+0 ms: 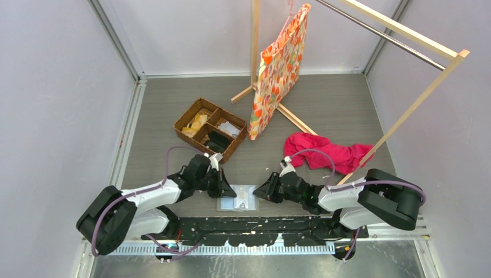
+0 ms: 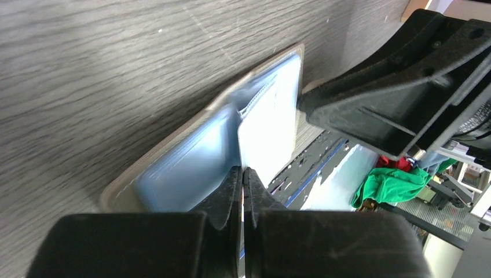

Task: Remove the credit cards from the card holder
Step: Remove the credit card from the card holder.

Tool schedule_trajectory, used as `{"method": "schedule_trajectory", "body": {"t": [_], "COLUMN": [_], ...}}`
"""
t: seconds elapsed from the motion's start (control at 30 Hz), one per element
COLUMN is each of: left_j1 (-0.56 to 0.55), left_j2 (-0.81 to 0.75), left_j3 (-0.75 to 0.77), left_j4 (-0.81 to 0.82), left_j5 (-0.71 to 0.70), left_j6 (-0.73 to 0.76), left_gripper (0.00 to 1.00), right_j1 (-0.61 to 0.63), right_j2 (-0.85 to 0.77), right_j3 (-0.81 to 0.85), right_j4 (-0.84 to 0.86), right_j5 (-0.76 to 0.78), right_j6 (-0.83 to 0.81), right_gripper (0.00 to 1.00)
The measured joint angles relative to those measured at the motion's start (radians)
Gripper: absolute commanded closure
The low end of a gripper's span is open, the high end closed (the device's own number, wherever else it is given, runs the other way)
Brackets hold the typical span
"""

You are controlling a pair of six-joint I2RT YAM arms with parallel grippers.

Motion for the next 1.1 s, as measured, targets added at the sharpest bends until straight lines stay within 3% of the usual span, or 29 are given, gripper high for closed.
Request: {"method": "schedule_trajectory", "body": {"t": [0.3, 0.53, 0.83, 1.1], "left_j1": [0.017, 0.017, 0.021, 0.021], "left_j2": [-0.076, -0.099, -0.088, -0.058], "left_j3": [-0.055, -0.056, -0.08, -0.08], "left_j4": [-0.021, -0.054, -0.059, -0.038], "left_j5": [0.004, 0.004, 0.03, 0.039], "left_j6": [-0.016, -0.014, -0.014, -0.015], "left_gripper": [0.99, 0.99, 1.0, 0.99], "right_j1": [0.005, 0.031, 0.092, 0.164], "right_j2": [0.011, -0.077, -0.113, 0.029], "right_j3": [-0.009, 0.004, 0.124, 0.305], "right_j4": [0.004, -0.15, -0.384, -0.371], "right_j5": [0.003, 0.031, 0.083, 0.1], "right_j6": [0.011, -0.005, -0.074, -0.119], "right_gripper": [0.72, 0.72, 0.71, 0.71]}}
